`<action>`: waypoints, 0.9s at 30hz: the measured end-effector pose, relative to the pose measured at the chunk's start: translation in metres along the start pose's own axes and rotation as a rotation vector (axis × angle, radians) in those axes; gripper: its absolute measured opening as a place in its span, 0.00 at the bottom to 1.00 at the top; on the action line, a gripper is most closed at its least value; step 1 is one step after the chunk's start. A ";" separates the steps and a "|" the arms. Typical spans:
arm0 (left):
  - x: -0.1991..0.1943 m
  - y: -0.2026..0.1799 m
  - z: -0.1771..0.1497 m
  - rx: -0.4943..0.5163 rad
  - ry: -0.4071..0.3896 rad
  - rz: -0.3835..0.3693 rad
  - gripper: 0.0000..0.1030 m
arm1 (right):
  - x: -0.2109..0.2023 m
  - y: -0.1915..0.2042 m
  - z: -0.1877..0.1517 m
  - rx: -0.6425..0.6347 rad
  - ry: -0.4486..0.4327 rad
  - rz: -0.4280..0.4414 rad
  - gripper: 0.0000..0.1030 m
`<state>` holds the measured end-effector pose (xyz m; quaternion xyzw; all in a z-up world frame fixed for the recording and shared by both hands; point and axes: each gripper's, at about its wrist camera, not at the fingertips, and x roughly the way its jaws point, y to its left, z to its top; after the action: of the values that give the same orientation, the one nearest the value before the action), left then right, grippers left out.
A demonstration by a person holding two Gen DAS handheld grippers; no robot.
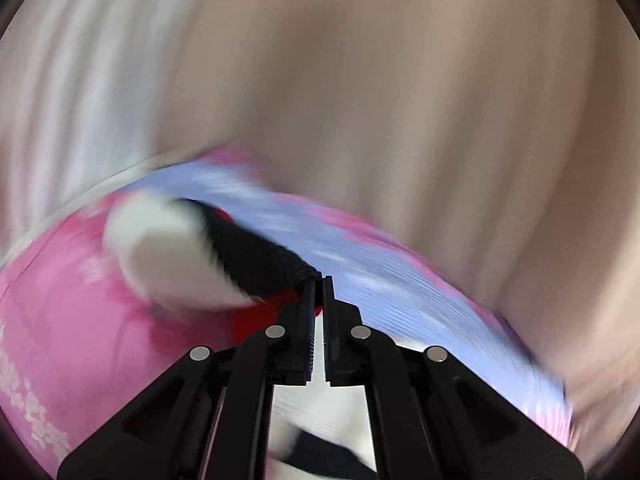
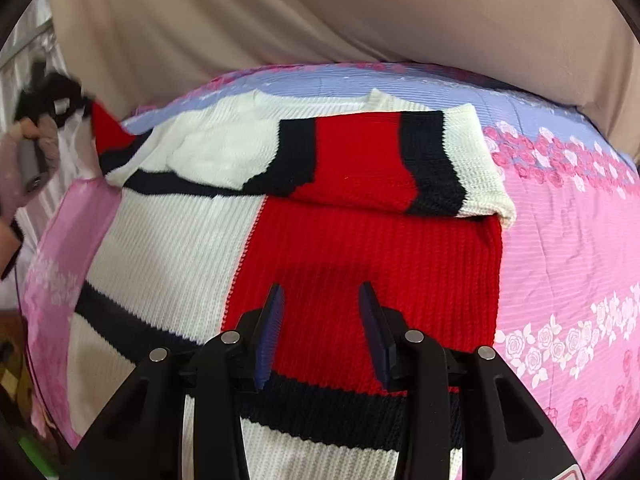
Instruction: Fold small clothes
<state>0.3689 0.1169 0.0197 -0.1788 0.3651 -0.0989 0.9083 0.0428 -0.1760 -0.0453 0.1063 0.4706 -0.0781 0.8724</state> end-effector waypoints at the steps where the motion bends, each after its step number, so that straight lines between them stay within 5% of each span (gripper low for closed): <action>1: -0.002 -0.034 -0.014 0.074 0.021 -0.047 0.02 | 0.000 -0.004 0.001 0.017 0.001 0.002 0.37; 5: 0.024 -0.149 -0.129 0.321 0.261 -0.176 0.06 | 0.000 -0.027 0.000 0.082 0.000 -0.023 0.42; 8: 0.041 -0.167 -0.202 0.354 0.393 -0.148 0.07 | -0.008 -0.050 -0.001 0.126 -0.012 -0.050 0.45; 11: 0.033 -0.149 -0.226 0.288 0.432 -0.141 0.15 | -0.014 -0.064 0.004 0.115 -0.037 -0.082 0.47; 17: -0.006 -0.081 -0.208 0.162 0.341 -0.020 0.27 | -0.001 -0.034 0.050 -0.039 -0.094 -0.026 0.55; 23: 0.020 -0.009 -0.162 -0.059 0.312 0.097 0.29 | 0.049 0.067 0.103 -0.371 -0.148 0.033 0.61; 27: 0.039 0.016 -0.147 -0.102 0.283 0.163 0.28 | 0.100 0.108 0.128 -0.479 -0.106 -0.007 0.61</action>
<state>0.2946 0.0828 -0.1095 -0.1787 0.5070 -0.0302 0.8426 0.2263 -0.1084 -0.0488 -0.1093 0.4296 0.0273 0.8960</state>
